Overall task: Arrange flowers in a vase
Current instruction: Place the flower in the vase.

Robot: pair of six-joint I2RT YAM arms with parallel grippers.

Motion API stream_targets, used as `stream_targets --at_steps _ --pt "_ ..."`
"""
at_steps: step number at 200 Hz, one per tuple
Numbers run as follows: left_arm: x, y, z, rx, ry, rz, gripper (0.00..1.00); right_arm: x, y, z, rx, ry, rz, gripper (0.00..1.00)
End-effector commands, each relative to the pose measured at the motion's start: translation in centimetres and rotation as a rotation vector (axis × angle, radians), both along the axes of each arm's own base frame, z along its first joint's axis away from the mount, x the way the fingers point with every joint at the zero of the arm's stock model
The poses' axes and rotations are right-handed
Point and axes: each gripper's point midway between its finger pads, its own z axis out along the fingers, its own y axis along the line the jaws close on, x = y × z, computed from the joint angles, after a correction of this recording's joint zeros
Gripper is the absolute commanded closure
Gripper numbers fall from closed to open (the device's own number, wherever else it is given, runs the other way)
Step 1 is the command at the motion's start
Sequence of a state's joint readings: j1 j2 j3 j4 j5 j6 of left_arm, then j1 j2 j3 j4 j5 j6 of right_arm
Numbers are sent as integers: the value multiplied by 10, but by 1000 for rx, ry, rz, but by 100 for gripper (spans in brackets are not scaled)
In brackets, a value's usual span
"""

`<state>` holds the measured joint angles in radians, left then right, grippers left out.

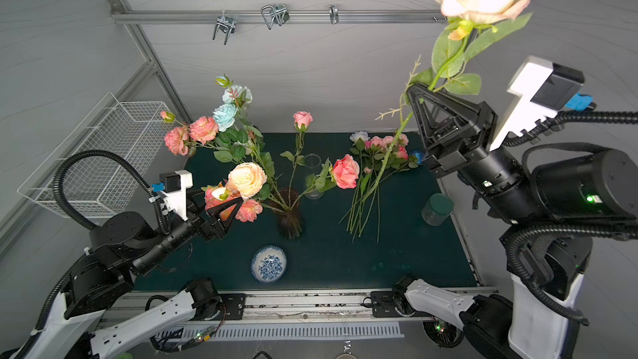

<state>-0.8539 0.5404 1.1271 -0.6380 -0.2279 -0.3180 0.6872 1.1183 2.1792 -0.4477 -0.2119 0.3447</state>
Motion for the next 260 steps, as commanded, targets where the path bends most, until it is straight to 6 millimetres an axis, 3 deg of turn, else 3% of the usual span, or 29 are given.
stream_targets --at_steps 1,25,43,83,137,206,260 --pt "1 2 8 -30 -21 13 1 6 55 -5 -32 121 310 100" --pt "1 4 7 -27 -22 22 1 14 79 5 -18 130 392 100" --pt "1 5 8 -28 -24 25 1 29 101 2 -7 139 393 100" --pt "1 6 7 -28 -25 28 1 73 162 -32 -18 122 349 100" --pt "-2 8 9 -34 -33 25 1 103 206 -71 -43 91 316 100" --pt "-4 11 10 -28 -41 24 1 129 238 -133 -82 56 249 100" --pt "-7 14 12 -34 -48 23 0 115 243 -198 -196 46 253 100"
